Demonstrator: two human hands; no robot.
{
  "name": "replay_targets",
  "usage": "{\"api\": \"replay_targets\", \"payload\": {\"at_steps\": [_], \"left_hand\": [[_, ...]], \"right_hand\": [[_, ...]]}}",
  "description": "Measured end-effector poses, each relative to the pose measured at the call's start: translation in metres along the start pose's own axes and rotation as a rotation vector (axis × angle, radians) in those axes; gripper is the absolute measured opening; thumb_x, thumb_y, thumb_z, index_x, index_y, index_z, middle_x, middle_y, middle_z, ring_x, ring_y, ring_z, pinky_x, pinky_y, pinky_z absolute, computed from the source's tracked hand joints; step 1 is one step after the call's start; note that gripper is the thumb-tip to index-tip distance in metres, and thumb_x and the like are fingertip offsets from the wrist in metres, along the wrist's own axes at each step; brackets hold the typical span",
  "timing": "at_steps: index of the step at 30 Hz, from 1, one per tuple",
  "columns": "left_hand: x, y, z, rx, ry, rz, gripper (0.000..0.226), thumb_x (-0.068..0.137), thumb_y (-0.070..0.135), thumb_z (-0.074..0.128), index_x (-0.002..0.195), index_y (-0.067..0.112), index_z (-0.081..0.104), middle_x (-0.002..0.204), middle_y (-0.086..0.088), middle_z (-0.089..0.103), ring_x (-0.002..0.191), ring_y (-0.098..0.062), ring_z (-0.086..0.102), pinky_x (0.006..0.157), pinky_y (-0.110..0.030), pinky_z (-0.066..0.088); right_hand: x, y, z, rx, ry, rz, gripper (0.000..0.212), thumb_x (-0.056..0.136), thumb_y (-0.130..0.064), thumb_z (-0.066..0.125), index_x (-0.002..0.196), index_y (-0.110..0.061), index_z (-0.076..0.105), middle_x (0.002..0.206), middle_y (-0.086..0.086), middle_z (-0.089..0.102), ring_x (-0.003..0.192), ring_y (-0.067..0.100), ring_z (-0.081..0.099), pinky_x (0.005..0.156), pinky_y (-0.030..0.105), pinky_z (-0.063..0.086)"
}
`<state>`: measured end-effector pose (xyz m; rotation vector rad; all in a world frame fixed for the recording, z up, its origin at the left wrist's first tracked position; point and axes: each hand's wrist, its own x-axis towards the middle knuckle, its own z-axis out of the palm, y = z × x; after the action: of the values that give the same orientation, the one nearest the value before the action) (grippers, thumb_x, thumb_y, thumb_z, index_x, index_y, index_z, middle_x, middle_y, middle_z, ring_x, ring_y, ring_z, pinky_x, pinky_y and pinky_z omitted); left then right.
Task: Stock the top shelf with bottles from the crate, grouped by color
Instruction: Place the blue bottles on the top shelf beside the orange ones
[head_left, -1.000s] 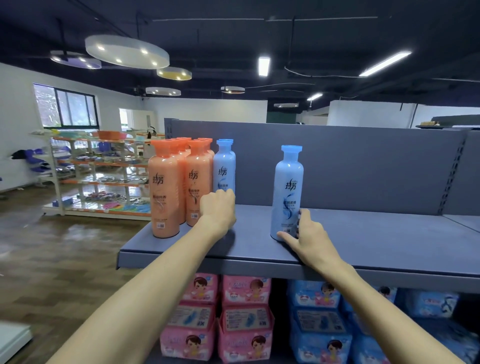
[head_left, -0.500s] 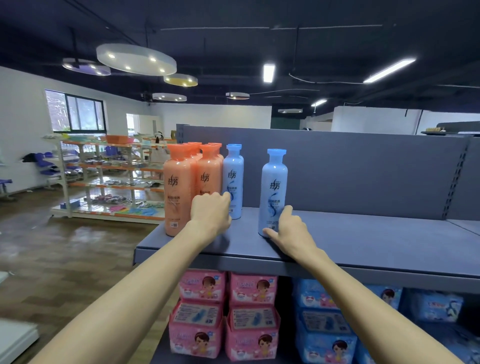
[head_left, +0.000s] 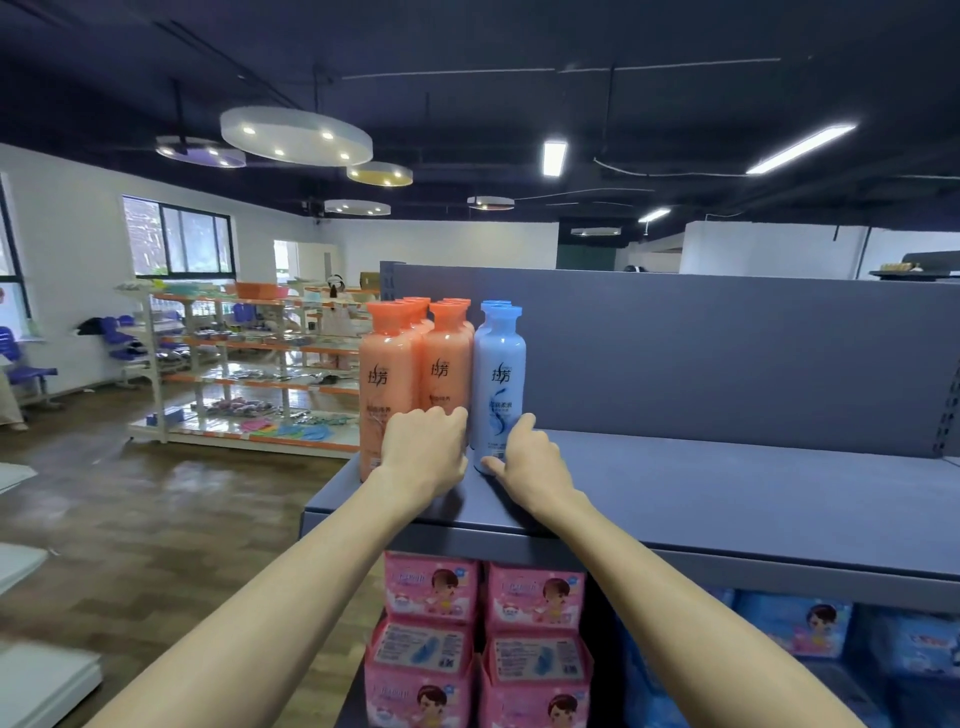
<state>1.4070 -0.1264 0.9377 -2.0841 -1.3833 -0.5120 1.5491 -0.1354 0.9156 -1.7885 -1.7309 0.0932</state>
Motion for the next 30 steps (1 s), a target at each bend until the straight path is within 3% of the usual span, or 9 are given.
{"api": "replay_targets", "payload": {"at_steps": [13, 20, 27, 30], "left_hand": [[-0.005, -0.003, 0.010, -0.039, 0.023, 0.028, 0.023, 0.090, 0.035, 0.050, 0.105, 0.017, 0.050, 0.103, -0.004, 0.061, 0.093, -0.029, 0.063, 0.063, -0.032, 0.035], [-0.004, -0.002, 0.007, -0.028, 0.011, 0.025, 0.025, 0.090, 0.037, 0.052, 0.105, 0.018, 0.050, 0.103, -0.003, 0.062, 0.094, -0.028, 0.064, 0.063, -0.033, 0.035], [-0.003, 0.016, 0.001, -0.045, -0.020, 0.015, 0.027, 0.089, 0.038, 0.054, 0.106, 0.018, 0.050, 0.102, -0.002, 0.063, 0.093, -0.027, 0.064, 0.063, -0.031, 0.034], [-0.003, 0.033, -0.006, -0.039, -0.029, 0.027, 0.024, 0.089, 0.037, 0.053, 0.103, 0.018, 0.048, 0.100, -0.002, 0.062, 0.091, -0.027, 0.063, 0.062, -0.032, 0.032]], "right_hand": [[0.008, -0.005, 0.012, 0.002, 0.026, 0.001, 0.046, 0.091, -0.032, 0.067, 0.110, -0.004, 0.037, 0.112, 0.020, 0.059, 0.105, 0.041, 0.059, 0.075, 0.040, 0.045], [0.002, 0.001, 0.006, -0.101, -0.004, -0.002, 0.055, 0.088, -0.046, 0.067, 0.114, -0.004, 0.043, 0.116, 0.017, 0.058, 0.108, 0.038, 0.058, 0.072, 0.036, 0.041], [-0.015, 0.010, -0.023, -0.255, 0.040, -0.121, 0.038, 0.093, -0.036, 0.062, 0.098, -0.010, 0.034, 0.105, 0.013, 0.061, 0.097, 0.036, 0.060, 0.066, 0.034, 0.037], [-0.026, 0.020, -0.036, -0.323, 0.045, -0.150, 0.037, 0.093, -0.035, 0.062, 0.100, -0.010, 0.036, 0.105, 0.013, 0.061, 0.098, 0.036, 0.060, 0.067, 0.033, 0.035]]}}
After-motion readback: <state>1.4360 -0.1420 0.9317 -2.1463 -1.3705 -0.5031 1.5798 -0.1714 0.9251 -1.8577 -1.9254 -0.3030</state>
